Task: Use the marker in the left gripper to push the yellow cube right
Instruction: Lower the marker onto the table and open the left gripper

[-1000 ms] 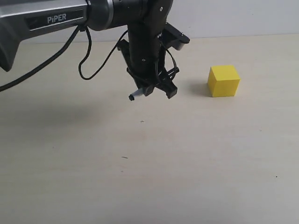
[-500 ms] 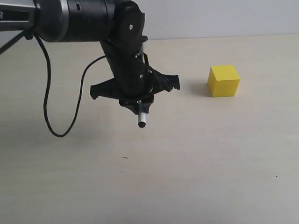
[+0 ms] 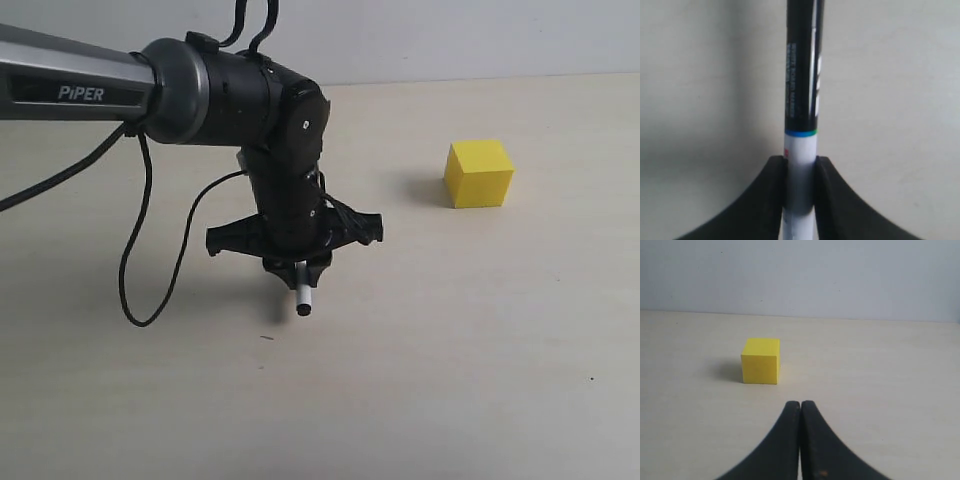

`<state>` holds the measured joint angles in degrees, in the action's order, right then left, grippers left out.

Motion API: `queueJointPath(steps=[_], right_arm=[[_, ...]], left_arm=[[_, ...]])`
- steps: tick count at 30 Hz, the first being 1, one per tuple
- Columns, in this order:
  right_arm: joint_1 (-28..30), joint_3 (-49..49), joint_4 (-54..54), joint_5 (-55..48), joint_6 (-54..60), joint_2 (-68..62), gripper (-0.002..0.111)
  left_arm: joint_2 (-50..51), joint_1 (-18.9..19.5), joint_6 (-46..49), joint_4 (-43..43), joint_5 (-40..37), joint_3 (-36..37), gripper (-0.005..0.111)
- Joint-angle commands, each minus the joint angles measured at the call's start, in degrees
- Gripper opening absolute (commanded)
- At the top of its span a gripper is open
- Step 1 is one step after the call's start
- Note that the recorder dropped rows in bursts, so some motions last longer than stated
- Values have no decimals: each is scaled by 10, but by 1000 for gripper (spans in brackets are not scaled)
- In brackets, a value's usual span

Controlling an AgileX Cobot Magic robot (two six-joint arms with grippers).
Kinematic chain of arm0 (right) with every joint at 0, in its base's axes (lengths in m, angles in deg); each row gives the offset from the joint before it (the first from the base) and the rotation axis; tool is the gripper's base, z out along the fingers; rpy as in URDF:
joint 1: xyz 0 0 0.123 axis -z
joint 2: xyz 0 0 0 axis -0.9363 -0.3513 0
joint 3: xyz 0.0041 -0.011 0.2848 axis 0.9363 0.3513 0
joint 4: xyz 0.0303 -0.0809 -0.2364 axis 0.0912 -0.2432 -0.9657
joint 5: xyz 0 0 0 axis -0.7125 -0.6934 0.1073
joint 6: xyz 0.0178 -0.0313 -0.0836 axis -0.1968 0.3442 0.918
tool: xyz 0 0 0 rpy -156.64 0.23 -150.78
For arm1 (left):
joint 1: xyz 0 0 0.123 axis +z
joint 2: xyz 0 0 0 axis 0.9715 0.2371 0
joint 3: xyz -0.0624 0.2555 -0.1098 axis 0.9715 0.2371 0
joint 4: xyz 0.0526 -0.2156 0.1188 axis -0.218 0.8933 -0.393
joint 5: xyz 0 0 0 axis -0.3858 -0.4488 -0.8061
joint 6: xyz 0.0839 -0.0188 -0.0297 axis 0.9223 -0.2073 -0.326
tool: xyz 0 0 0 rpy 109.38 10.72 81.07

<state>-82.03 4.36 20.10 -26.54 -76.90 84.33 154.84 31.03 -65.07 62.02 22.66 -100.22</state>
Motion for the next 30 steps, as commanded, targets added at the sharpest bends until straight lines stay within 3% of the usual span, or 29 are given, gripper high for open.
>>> queueJointPath(steps=[1, 8, 30], right_arm=[[-1, 3, 0, 3, 1, 3, 0], [-1, 3, 0, 3, 1, 3, 0], [-1, 3, 0, 3, 1, 3, 0]], left_arm=[[3, 7, -1, -1, 21, 0, 0], [3, 30, -2, 5, 29, 0, 0], [3, 31, 12, 0, 65, 0, 0]])
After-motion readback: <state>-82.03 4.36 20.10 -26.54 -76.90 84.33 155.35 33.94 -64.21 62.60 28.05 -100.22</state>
